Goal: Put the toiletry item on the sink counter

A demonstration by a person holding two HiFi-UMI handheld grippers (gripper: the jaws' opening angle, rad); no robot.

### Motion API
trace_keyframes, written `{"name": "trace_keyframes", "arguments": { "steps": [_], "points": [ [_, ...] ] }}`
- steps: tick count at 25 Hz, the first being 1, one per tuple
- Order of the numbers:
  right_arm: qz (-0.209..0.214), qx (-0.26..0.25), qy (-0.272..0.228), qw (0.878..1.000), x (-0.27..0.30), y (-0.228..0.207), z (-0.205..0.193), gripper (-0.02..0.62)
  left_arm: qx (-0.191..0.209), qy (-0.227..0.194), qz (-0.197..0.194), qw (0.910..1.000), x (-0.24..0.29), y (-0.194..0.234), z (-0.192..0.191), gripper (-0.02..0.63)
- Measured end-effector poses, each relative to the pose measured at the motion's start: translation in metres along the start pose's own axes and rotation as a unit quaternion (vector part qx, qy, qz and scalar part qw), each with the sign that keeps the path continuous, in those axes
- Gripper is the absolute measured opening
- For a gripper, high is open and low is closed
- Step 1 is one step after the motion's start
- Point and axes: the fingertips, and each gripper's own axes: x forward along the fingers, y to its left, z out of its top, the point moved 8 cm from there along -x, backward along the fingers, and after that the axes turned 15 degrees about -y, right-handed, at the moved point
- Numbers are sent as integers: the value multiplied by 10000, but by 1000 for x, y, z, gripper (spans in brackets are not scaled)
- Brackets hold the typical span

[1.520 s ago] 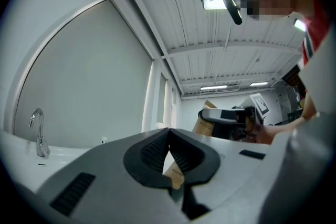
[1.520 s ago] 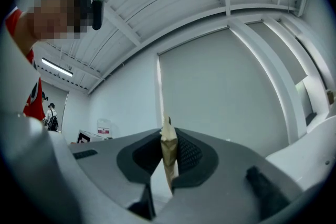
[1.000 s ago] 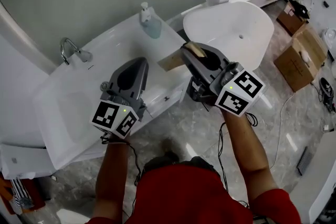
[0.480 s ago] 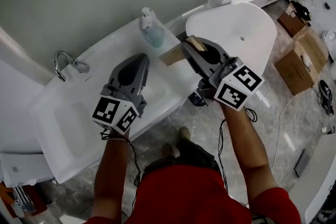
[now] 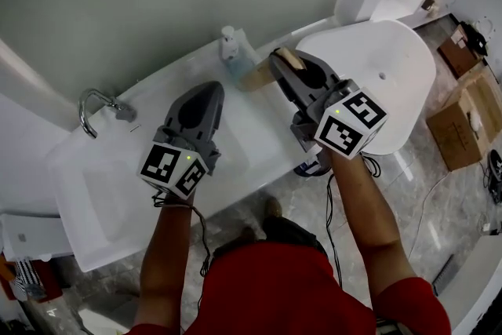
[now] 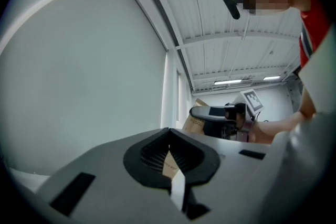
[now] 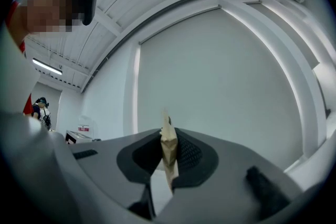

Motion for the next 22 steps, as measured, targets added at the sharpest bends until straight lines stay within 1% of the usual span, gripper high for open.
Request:
{"name": "trace_keyframes", "arguments": {
  "steps": [4,9,11,16,22],
  "points": [
    [179,69,91,9998,20,-30,-9,55,111,-43,259,9996,18,8,-9,17],
    [301,77,353,9989,48,-48,-30,55,129,-100,527,9985,26,27,-21,17],
    [277,66,423,9987,56,-52,-41,55,122,-73,554,9984,29,35,-27,18],
    [162,-182,681,9974,73,-69,-67,55,51,-45,558,9984,38,53,-43,17],
    [-14,-201,1053,9942,84,-87,-105,55,-90,36,534,9985,44,71,-56,17]
  ]
}}
